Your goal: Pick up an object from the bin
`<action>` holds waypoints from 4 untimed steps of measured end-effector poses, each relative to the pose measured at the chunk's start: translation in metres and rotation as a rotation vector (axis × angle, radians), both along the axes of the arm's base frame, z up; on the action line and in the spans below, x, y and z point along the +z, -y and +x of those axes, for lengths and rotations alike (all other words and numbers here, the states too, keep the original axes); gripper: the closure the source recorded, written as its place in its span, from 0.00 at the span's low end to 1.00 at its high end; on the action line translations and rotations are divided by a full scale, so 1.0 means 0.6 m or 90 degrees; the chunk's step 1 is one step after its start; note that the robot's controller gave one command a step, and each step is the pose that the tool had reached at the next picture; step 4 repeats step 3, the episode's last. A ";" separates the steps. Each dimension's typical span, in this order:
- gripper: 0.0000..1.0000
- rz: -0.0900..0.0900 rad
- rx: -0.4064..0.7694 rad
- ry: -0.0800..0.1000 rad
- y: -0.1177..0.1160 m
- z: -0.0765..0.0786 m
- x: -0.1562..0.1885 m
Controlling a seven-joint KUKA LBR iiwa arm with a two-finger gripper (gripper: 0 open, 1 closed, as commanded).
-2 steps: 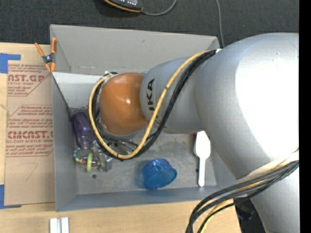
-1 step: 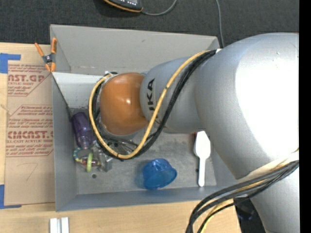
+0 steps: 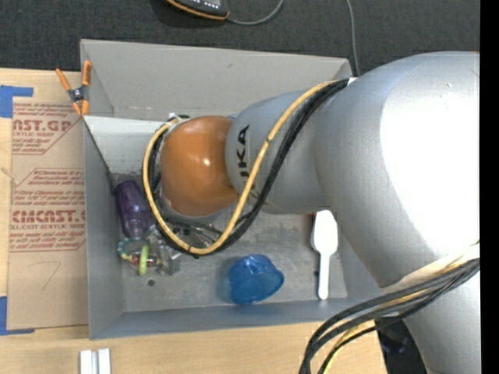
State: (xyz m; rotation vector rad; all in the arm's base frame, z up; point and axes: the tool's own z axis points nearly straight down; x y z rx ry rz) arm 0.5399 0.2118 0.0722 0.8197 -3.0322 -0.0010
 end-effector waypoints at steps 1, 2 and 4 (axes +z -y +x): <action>1.00 -0.001 0.000 -0.004 0.000 -0.003 0.017; 1.00 0.000 0.000 -0.001 -0.001 -0.001 0.044; 1.00 0.000 0.001 -0.002 -0.002 -0.002 0.063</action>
Offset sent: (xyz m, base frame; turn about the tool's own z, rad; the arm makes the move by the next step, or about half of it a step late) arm -0.0006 -0.0002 0.0443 -0.0001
